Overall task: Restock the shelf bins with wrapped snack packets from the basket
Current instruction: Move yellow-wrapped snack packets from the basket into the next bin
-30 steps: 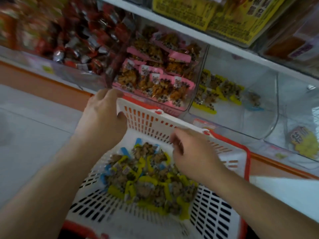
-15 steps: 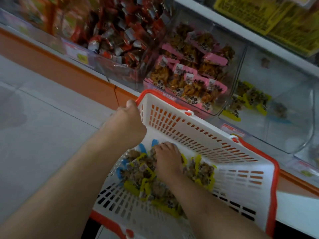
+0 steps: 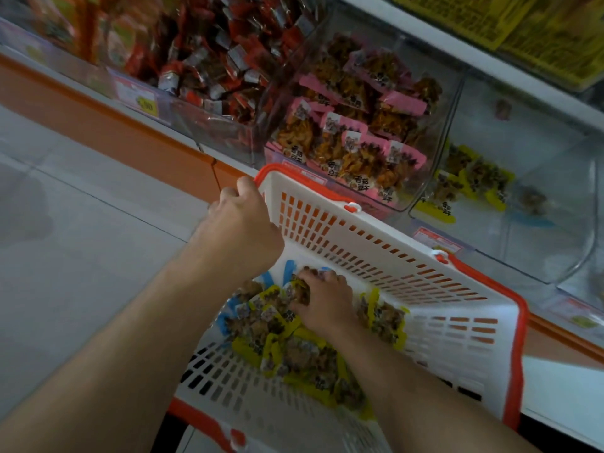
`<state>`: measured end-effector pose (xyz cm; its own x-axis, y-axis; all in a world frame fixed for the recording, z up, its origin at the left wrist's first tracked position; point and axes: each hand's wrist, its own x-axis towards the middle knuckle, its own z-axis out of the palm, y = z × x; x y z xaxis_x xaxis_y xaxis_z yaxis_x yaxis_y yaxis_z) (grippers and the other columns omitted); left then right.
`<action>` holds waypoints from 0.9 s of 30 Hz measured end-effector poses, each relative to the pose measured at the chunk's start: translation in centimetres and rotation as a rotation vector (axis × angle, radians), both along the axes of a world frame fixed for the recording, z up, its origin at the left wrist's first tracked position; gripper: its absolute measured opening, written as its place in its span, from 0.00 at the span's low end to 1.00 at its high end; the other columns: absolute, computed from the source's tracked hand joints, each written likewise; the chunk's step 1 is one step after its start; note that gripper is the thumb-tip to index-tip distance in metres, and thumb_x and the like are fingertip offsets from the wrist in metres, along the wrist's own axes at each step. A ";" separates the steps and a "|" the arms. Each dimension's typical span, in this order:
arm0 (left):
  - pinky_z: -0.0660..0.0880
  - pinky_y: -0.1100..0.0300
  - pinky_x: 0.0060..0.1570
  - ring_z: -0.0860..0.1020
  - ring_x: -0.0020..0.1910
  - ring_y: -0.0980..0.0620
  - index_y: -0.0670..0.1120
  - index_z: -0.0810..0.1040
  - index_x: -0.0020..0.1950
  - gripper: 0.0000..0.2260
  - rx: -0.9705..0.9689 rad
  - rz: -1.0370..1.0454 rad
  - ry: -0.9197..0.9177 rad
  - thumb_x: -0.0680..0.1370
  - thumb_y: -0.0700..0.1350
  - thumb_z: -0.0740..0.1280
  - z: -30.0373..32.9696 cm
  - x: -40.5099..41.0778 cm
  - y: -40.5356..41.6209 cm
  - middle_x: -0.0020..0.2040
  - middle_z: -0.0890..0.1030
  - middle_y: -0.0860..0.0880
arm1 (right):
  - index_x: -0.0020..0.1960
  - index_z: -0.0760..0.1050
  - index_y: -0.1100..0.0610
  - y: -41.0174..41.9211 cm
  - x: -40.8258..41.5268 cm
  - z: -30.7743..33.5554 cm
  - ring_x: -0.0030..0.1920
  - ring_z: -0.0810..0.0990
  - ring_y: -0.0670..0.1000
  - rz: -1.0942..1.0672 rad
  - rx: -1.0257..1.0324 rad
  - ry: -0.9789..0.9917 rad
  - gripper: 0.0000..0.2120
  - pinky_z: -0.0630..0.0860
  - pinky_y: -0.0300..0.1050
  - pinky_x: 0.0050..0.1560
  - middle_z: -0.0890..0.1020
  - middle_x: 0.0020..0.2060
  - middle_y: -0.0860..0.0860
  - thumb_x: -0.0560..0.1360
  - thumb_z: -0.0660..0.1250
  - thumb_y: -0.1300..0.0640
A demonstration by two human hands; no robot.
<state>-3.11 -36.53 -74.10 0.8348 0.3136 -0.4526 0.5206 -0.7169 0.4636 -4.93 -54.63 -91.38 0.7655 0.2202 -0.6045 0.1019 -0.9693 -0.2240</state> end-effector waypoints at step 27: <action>0.85 0.44 0.46 0.87 0.41 0.50 0.49 0.85 0.48 0.10 -0.746 -0.110 -0.133 0.80 0.55 0.70 2.4 0.6 -6.5 0.41 0.88 0.49 | 0.61 0.80 0.39 -8.7 3.8 19.8 0.55 0.87 0.49 -0.308 0.899 0.084 0.30 0.85 0.59 0.55 0.85 0.55 0.46 0.71 0.80 0.70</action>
